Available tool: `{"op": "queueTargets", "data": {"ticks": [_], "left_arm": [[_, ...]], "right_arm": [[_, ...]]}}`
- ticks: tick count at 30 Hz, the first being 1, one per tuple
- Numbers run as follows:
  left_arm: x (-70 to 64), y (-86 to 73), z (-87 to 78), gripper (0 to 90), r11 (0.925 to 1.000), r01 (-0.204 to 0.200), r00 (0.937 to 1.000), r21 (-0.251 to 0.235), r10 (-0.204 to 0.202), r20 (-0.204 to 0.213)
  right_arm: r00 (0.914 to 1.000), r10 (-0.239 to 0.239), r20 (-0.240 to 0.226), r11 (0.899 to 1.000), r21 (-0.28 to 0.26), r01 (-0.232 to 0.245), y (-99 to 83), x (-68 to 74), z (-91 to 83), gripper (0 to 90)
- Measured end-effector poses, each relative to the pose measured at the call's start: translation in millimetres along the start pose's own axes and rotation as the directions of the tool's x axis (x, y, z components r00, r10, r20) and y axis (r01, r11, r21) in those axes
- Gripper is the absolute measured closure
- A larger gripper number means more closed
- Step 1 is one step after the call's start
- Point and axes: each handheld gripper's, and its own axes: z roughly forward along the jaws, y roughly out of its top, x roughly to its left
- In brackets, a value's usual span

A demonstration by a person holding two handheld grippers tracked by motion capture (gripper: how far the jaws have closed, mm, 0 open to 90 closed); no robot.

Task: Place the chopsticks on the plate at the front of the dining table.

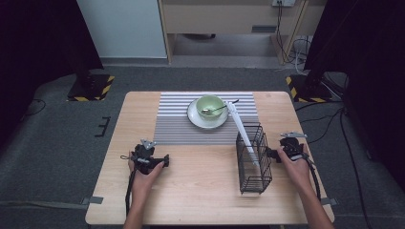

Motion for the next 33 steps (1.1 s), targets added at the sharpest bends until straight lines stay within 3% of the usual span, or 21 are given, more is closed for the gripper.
{"op": "queueTargets", "data": {"ticks": [5,8,13,20,33], "left_arm": [[0.0,0.0,0.0,1.9,1.0000,0.000,1.0000,0.000,0.000,0.000],[0.1,0.0,0.0,1.9,1.0000,0.000,1.0000,0.000,0.000,0.000],[0.1,0.0,0.0,1.9,1.0000,0.000,1.0000,0.000,0.000,0.000],[0.1,0.0,0.0,1.9,1.0000,0.000,1.0000,0.000,0.000,0.000],[0.0,0.0,0.0,1.9,1.0000,0.000,1.0000,0.000,0.000,0.000]], "right_arm": [[0.9998,-0.012,-0.018,1.000,0.020,0.013,1.0,-1.2,-4.4,5.4],[0.9981,-0.023,-0.057,1.000,0.013,0.023,4.9,-5.1,-15.9,5.2],[0.9952,-0.057,-0.080,0.998,0.001,0.057,15.0,-8.3,-32.3,7.3],[0.9867,-0.096,-0.131,0.995,-0.026,0.093,45.3,-12.0,-66.7,13.2],[0.9673,-0.144,-0.209,0.988,-0.076,0.131,99.4,-6.2,-107.9,27.6]]}}
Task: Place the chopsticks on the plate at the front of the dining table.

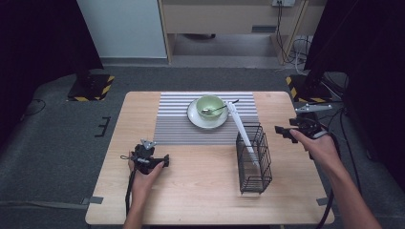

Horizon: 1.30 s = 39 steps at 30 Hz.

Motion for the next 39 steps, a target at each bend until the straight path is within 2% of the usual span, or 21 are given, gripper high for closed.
{"op": "queueTargets", "data": {"ticks": [1,3,9,12,19,21,22,23,24,27,34,35,39], "left_arm": [[0.0,0.0,0.0,1.9,1.0000,0.000,1.0000,0.000,0.000,0.000],[0.0,0.0,0.0,1.9,1.0000,0.000,1.0000,0.000,0.000,0.000],[0.0,0.0,0.0,1.9,1.0000,0.000,1.0000,0.000,0.000,0.000],[0.0,0.0,0.0,1.9,1.0000,0.000,1.0000,0.000,0.000,0.000],[0.0,0.0,0.0,1.9,1.0000,0.000,1.0000,0.000,0.000,0.000],[0.0,0.0,0.0,1.9,1.0000,0.000,1.0000,0.000,0.000,0.000],[0.0,0.0,0.0,1.9,1.0000,0.000,1.0000,0.000,0.000,0.000],[0.0,0.0,0.0,1.9,1.0000,0.000,1.0000,0.000,0.000,0.000],[0.0,0.0,0.0,1.9,1.0000,0.000,1.0000,0.000,0.000,0.000],[0.0,0.0,0.0,1.9,1.0000,0.000,1.0000,0.000,0.000,0.000],[0.0,0.0,0.0,1.9,1.0000,0.000,1.0000,0.000,0.000,0.000],[0.0,0.0,0.0,1.9,1.0000,0.001,1.0000,0.000,-0.001,0.000],[0.0,0.0,0.0,1.9,1.0000,0.000,1.0000,0.000,0.000,0.000]], "right_arm": [[0.9999,-0.004,-0.011,1.000,-0.010,0.004,9.0,2.6,-4.1,30.6],[0.9999,-0.006,-0.016,1.000,-0.014,0.006,12.3,3.8,-5.3,31.7],[0.9982,-0.029,-0.052,0.999,-0.042,0.027,39.8,15.6,-12.9,39.9],[0.9971,-0.034,-0.068,0.998,-0.048,0.031,45.7,19.6,-13.1,42.6],[0.9910,-0.060,-0.119,0.996,-0.074,0.052,63.6,37.5,-8.6,52.5],[0.9874,-0.080,-0.137,0.994,-0.087,0.068,69.7,46.6,-4.7,57.8],[0.9874,-0.080,-0.137,0.994,-0.087,0.068,69.7,46.6,-4.7,57.8],[0.9854,-0.087,-0.146,0.993,-0.091,0.074,73.2,52.8,-1.3,61.1],[0.9854,-0.087,-0.146,0.993,-0.091,0.074,73.2,52.8,-1.3,61.1],[0.9806,-0.112,-0.161,0.991,-0.091,0.099,78.7,65.1,6.9,65.2],[0.9754,-0.135,-0.175,0.988,-0.097,0.119,85.2,84.3,16.1,63.2],[0.9752,-0.138,-0.174,0.988,-0.098,0.122,87.1,90.4,20.2,60.1],[0.9752,-0.142,-0.170,0.988,-0.091,0.128,89.1,99.8,27.5,54.8]]}}
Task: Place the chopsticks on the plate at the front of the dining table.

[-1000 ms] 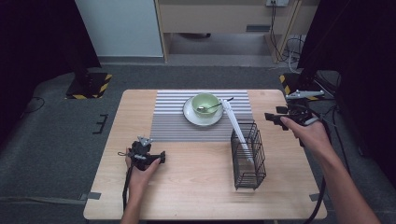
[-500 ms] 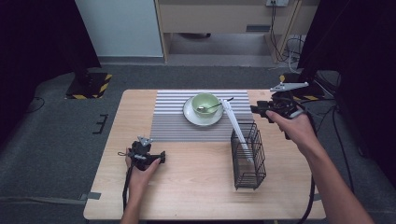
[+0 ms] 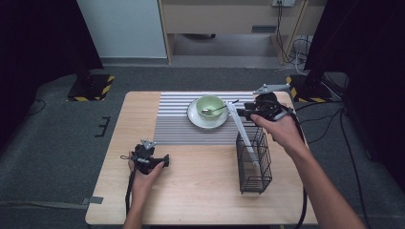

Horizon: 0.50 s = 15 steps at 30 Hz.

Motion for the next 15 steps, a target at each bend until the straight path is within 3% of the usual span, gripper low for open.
{"op": "queueTargets", "data": {"ticks": [7,15], "left_arm": [[0.0,0.0,0.0,1.9,1.0000,0.000,1.0000,0.000,0.000,0.000],[0.0,0.0,0.0,1.9,1.0000,0.000,1.0000,0.000,0.000,0.000]], "right_arm": [[0.9991,-0.023,0.036,0.999,0.022,0.022,3.5,15.2,19.5,51.7],[0.9959,-0.038,0.082,0.999,0.032,0.036,4.0,22.5,34.1,61.2]]}}
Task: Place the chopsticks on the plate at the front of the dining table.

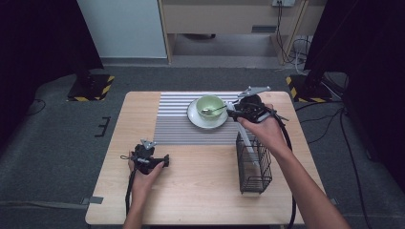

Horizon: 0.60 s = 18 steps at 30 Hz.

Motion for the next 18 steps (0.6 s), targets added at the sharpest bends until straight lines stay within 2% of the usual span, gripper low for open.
{"op": "queueTargets", "data": {"ticks": [3,8,11,18], "left_arm": [[0.0,0.0,0.0,1.9,1.0000,0.000,1.0000,0.000,0.000,0.000],[0.0,0.0,0.0,1.9,1.0000,0.000,1.0000,0.000,0.000,0.000],[0.0,0.0,0.0,1.9,1.0000,0.000,1.0000,0.000,0.000,0.000],[0.0,0.0,0.0,1.9,1.0000,0.000,1.0000,0.000,0.000,0.000]], "right_arm": [[0.9997,-0.009,0.025,1.000,-0.007,0.009,0.7,1.4,2.7,66.7],[0.9996,-0.011,0.026,1.000,-0.011,0.011,0.4,0.5,2.5,69.5],[1.0000,-0.003,-0.002,1.000,-0.024,0.003,0.7,-2.6,-1.9,81.6],[0.9994,0.001,-0.036,0.999,-0.034,-0.002,0.1,-7.3,-4.5,83.0]]}}
